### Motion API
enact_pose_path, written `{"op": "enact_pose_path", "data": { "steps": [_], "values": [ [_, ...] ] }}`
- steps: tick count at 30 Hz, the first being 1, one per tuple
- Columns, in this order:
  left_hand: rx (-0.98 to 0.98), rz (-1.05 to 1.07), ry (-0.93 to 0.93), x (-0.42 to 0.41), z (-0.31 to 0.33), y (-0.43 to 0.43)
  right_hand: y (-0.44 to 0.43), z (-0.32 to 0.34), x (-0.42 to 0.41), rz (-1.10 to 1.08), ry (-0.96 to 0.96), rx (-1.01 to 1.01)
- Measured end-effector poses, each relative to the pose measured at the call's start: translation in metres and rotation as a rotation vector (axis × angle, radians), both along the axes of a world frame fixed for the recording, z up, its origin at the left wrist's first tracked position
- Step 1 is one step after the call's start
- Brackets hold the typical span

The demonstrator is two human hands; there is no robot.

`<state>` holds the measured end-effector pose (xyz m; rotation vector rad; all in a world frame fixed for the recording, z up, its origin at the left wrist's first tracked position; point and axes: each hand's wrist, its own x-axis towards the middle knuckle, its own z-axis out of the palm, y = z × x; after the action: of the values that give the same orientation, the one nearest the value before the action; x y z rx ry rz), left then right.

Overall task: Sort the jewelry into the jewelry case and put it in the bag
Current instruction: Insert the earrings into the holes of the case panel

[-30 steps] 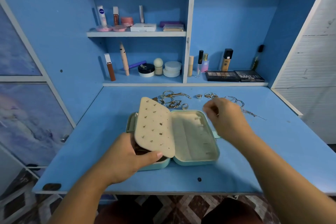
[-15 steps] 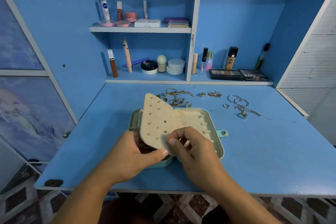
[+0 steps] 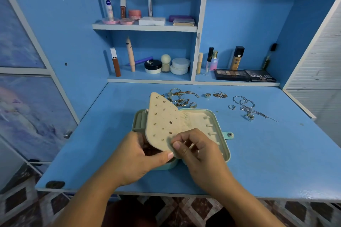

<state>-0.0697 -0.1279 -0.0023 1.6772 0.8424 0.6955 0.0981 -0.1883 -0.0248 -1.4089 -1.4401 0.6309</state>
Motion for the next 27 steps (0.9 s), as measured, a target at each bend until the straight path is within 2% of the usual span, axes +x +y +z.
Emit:
{"op": "enact_pose_path", "data": {
  "steps": [19, 23, 27],
  "values": [
    [0.036, 0.000, -0.029, 0.0008, -0.0039, 0.0015, -0.0002, -0.0004, 0.0008, 0.013, 0.051, -0.040],
    [0.039, 0.008, -0.027, 0.0014, -0.0042, 0.0018, 0.0011, 0.0011, 0.0002, 0.007, 0.138, -0.041],
    [0.051, 0.000, -0.026, 0.0014, -0.0020, 0.0016, 0.0021, 0.0015, -0.0010, 0.003, 0.105, -0.063]
  ]
}}
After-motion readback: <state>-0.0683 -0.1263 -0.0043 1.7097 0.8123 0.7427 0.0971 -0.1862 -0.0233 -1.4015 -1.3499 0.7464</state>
